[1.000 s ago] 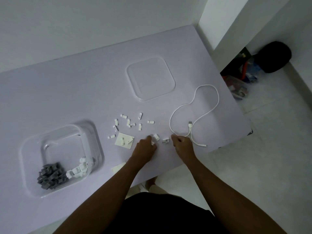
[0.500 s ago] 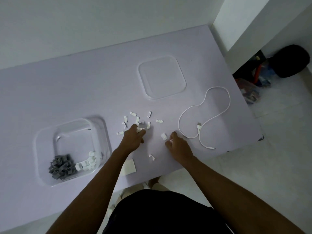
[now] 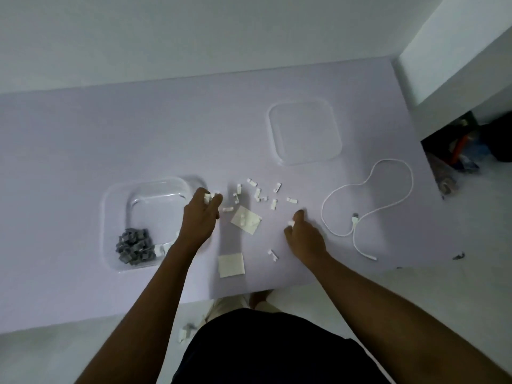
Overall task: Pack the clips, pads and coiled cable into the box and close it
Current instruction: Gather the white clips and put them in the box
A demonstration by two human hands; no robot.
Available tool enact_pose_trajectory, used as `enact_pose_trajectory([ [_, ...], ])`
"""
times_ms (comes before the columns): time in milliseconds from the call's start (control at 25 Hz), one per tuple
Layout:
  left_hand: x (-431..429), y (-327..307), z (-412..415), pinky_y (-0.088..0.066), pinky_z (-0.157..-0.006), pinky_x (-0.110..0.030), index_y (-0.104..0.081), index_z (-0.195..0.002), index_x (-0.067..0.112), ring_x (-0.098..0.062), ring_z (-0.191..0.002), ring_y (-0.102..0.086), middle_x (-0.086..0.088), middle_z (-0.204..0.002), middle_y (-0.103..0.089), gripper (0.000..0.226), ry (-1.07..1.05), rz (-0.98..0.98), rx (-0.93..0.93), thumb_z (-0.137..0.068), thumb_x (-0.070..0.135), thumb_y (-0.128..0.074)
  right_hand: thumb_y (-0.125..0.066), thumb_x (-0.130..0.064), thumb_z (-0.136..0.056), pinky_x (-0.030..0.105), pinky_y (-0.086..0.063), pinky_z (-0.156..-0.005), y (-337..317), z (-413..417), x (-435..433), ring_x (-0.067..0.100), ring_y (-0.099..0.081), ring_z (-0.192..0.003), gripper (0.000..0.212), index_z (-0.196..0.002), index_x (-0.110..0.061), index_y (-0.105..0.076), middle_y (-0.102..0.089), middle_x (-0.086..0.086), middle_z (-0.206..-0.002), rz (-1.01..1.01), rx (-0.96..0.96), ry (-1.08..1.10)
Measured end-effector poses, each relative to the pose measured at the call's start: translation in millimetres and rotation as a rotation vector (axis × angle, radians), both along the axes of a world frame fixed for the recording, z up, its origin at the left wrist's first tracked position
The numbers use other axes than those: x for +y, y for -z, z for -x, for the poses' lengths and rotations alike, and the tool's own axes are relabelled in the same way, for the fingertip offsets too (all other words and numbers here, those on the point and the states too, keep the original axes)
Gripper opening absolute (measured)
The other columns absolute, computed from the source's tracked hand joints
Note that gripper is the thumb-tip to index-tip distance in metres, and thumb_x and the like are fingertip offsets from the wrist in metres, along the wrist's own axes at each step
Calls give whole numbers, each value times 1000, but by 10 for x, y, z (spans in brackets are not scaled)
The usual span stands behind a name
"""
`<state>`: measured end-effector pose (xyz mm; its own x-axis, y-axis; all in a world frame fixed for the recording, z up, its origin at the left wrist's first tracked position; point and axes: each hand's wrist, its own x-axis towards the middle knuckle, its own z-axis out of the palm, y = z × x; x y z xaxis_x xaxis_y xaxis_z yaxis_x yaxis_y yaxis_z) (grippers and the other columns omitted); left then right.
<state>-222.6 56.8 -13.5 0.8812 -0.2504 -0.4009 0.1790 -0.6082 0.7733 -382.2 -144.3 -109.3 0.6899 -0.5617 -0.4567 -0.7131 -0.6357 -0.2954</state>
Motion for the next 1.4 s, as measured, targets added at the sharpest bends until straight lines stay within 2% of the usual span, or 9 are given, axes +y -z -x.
enact_pose_trajectory([
  [120,512,-70,-131,-46,-67,-35,-54,-88,13,-21,-70,-62,-5,-69,-67,29,-74,-54,-69,-94,41,-53,-42,-31,-101,42,-48,-91,-72,-147,88,38,-61,-113,67,-154,-1,-14,-64,19,-124,6,72,79],
  [240,1022,-38,-253,-46,-70,-40,-53,-84,14,-28,-76,-63,-6,-74,-65,34,-50,-173,-33,-89,47,-53,-49,-22,-99,38,-47,-88,-146,-355,233,38,-61,-110,47,-138,1,-36,-64,19,-119,-186,-91,330],
  [360,1362,-9,-248,-38,-60,-32,-54,-91,10,-20,-72,-57,-3,-77,-60,30,96,-327,-1,-94,39,-55,-53,-17,-94,30,-43,-65,-280,-644,460,30,-62,-80,16,-107,-8,-54,-62,14,-91,-507,-285,594],
  [440,1545,65,-216,-40,-57,-31,-53,-96,10,-18,-70,-56,-5,-80,-59,25,268,-388,-23,-98,35,-53,-53,-17,-92,22,-32,-47,-424,-829,683,16,-47,-54,5,-95,-16,-57,-54,6,-71,-717,-355,689],
  [640,1611,285,-208,-45,-67,-35,-48,-110,14,-33,-85,-65,-15,-95,-68,34,645,-502,-34,-98,45,-43,-46,-18,-93,23,-11,-47,-812,-1091,1144,12,-25,-45,16,-93,-16,-62,-42,3,-56,-1134,-414,751],
  [800,1420,357,-232,-47,-80,-36,-52,-123,15,-29,-100,-63,-12,-115,-65,44,795,-475,-36,-97,49,-42,-39,-16,-93,27,-13,-47,-931,-1247,1351,14,-23,-42,31,-96,-3,-67,-41,9,-55,-1313,-426,636],
  [1160,1709,341,-386,-46,-88,-24,-61,-127,21,-16,-102,-62,0,-122,-66,43,825,-231,-36,-88,39,-66,-40,-17,-73,19,-17,-43,-1015,-1402,1715,19,-36,-45,20,-72,-9,-59,-55,11,-67,-1395,-408,549],
  [1280,1946,255,-468,-46,-87,-27,-68,-115,17,-19,-100,-62,-2,-114,-68,28,561,-189,-273,-90,28,-65,-45,-28,-87,22,-17,-44,-999,-1477,1864,19,-41,-45,28,-70,-13,-60,-58,9,-67,-1261,-308,505],
  [1400,2214,262,-577,-44,-89,-44,-61,-123,17,-33,-117,-51,-10,-129,-57,38,187,-374,-581,-87,23,-67,-59,-30,-93,23,-27,-43,-951,-1600,2094,20,-48,-47,30,-71,-9,-61,-61,11,-69,-916,-186,234],
])
